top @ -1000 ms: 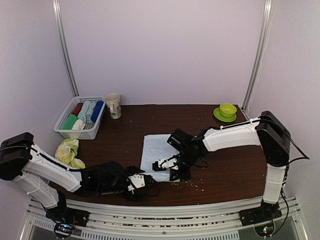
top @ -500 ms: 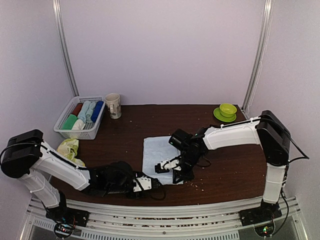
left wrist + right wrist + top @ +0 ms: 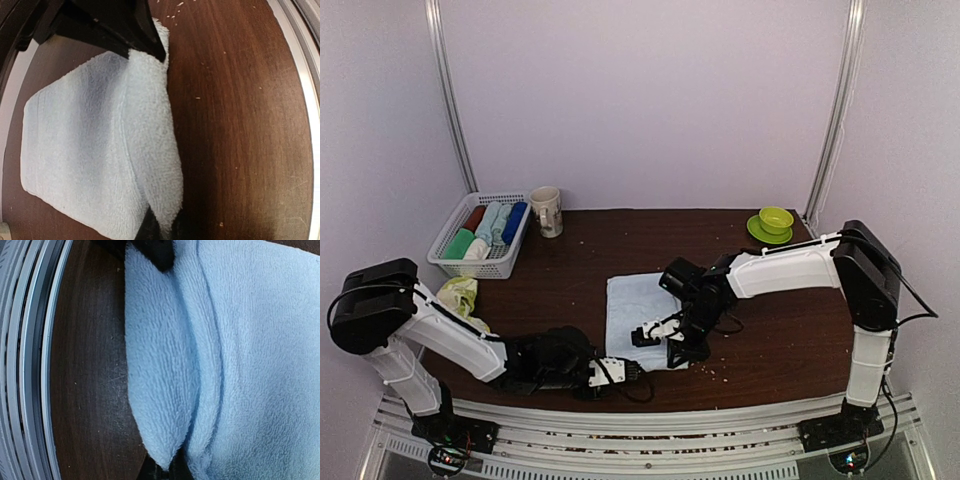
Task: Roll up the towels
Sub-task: Roll the towel at the center of the board.
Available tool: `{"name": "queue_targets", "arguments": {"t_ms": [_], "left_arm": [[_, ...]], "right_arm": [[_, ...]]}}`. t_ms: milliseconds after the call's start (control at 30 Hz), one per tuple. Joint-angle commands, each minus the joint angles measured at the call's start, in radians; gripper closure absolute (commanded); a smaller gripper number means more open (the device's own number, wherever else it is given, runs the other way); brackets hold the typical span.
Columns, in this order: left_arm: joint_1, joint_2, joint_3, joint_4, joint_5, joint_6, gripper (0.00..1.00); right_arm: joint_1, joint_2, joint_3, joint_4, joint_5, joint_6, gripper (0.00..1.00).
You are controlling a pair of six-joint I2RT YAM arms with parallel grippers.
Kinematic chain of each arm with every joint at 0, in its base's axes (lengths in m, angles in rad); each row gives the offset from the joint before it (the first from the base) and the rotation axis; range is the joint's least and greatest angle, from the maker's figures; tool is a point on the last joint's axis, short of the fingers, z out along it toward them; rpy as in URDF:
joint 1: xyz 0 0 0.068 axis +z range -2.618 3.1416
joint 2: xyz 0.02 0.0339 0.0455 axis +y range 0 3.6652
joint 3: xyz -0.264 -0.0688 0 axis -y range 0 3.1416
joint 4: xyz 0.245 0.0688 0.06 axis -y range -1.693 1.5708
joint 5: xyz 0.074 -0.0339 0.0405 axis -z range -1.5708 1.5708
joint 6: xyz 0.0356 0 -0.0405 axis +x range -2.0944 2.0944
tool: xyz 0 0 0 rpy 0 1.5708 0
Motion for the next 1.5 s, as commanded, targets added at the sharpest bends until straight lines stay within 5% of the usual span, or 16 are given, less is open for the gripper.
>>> {"name": "queue_targets", "arguments": {"t_ms": [0, 567, 800, 1067, 1467], "left_arm": [[0.023, -0.014, 0.037, -0.074, 0.13, -0.043, 1.0], [0.222, 0.038, 0.164, -0.306, 0.581, -0.178, 1.0], [0.274, 0.148, 0.245, -0.392, 0.725, -0.196, 1.0], [0.345, 0.203, 0.226, -0.323, 0.84, -0.3, 1.0], [0.398, 0.306, 0.25, -0.264, 0.881, -0.518, 1.0]], "right_arm": [[-0.009, -0.006, -0.045, -0.06, 0.09, 0.005, 1.0], [-0.039, -0.057, -0.082, -0.028, 0.196, -0.004, 0.91], [-0.058, -0.114, -0.092, 0.019, 0.245, 0.013, 0.65], [-0.06, -0.337, -0.215, 0.229, 0.359, 0.064, 0.39], [0.136, -0.68, -0.701, 0.842, 0.593, 0.012, 0.33]]}}
